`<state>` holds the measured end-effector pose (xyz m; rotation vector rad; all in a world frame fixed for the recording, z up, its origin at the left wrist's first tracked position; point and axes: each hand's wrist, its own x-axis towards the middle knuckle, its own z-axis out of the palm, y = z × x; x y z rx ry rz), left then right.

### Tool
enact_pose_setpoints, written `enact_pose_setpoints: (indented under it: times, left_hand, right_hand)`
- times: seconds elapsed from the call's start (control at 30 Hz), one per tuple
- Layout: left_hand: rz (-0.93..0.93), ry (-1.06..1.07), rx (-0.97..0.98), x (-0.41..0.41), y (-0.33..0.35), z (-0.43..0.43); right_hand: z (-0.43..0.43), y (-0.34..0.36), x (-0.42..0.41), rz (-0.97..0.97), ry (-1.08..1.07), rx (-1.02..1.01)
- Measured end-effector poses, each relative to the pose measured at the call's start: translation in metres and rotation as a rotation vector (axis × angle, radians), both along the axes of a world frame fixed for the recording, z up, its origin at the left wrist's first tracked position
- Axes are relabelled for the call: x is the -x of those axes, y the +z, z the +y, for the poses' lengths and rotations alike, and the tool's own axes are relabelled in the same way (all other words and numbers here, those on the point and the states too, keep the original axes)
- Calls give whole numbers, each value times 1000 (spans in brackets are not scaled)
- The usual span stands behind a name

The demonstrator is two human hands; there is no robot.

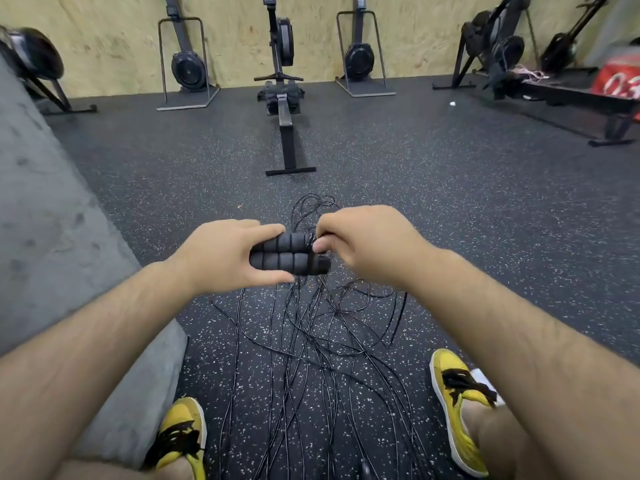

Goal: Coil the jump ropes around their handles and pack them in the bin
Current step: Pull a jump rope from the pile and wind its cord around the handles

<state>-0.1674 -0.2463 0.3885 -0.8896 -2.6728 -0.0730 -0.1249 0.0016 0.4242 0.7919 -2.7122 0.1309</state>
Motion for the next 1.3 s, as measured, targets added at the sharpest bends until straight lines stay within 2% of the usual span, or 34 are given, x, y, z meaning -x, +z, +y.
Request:
enact_pose_setpoints:
  times: [0.2, 0.37, 0.43, 0.53, 0.67, 0.77, 1.07, 1.13, 1.3]
  left_hand:
    - [-92, -153, -54, -7, -1, 11]
    - [-182, -223, -225, -19, 2, 20]
    - [-194, -229, -275, -25, 4, 25]
    - [-179, -133, -339, -30, 8, 27]
    - [-154, -61, -374, -27, 11, 23]
    - [-90, 10, -379, -21, 12, 22]
    - [110, 189, -142, -3, 9, 5]
    - [134, 188, -88, -1, 7, 3]
    - [114, 68, 21, -6, 4, 10]
  right_hand:
    - [21, -7, 26, -8, 101, 107]
    - [27, -21, 36, -90, 90, 220]
    - [26, -35, 36, -241, 38, 348]
    - [13, -54, 29, -495, 39, 692]
    - [-10, -63, 19, -584, -58, 631]
    - [-24, -65, 6, -736, -88, 725]
    - [-25, -27, -22, -687, -107, 391]
    - [-20, -14, -27, -594, -92, 297]
    - [-3, 10, -22, -218, -37, 53]
